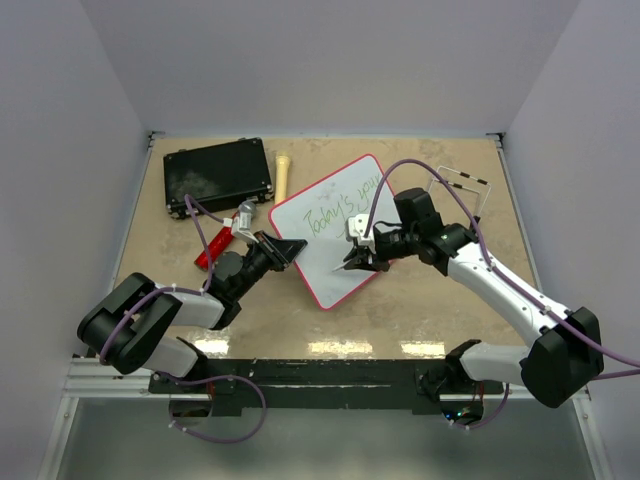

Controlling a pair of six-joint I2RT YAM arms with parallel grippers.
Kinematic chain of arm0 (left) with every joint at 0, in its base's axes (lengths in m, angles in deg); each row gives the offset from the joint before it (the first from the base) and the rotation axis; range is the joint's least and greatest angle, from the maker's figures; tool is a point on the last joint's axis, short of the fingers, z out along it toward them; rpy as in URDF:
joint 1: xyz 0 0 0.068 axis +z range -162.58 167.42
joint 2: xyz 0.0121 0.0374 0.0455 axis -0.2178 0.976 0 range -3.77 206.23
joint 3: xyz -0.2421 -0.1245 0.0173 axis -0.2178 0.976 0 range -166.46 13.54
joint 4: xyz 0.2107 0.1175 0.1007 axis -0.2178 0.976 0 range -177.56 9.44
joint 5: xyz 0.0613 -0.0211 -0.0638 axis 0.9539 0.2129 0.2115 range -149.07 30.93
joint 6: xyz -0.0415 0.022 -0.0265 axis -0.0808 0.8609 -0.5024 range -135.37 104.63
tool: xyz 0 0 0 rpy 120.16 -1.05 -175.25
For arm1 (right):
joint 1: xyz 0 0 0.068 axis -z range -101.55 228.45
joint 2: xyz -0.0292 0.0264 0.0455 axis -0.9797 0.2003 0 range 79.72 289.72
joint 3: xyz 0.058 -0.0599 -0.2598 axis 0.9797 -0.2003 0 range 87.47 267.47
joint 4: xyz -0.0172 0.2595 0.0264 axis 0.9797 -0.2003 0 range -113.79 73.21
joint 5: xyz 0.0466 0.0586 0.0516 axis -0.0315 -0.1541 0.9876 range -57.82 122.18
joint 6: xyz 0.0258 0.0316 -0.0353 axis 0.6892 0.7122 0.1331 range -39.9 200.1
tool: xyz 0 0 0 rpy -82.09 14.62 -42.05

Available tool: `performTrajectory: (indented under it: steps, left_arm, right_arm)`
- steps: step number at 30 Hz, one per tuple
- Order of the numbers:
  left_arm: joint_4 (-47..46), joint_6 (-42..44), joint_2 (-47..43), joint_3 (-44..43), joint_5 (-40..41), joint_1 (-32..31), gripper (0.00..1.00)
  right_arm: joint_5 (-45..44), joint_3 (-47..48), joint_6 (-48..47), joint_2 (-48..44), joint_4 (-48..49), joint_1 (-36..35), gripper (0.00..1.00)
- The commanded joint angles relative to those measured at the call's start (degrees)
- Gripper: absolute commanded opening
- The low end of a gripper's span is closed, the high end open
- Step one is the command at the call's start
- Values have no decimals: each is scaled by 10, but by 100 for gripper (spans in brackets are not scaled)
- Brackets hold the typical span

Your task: Write a sentence on the whiteboard

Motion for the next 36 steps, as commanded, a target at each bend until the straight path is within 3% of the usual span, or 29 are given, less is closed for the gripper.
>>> performTrajectory:
  steps: [1, 12, 36]
  left_arm:
    - [-59, 14, -2, -1, -21, 1, 0]
    - [-56, 9, -12, 0, -19, 1, 0]
    - [-42, -22, -20, 0, -10, 1, 0]
  right_arm:
    - [0, 16, 21, 3, 26, -7, 0]
    - [-121, -9, 157, 22, 205, -45, 0]
    - [-165, -5, 143, 72, 193, -67, 0]
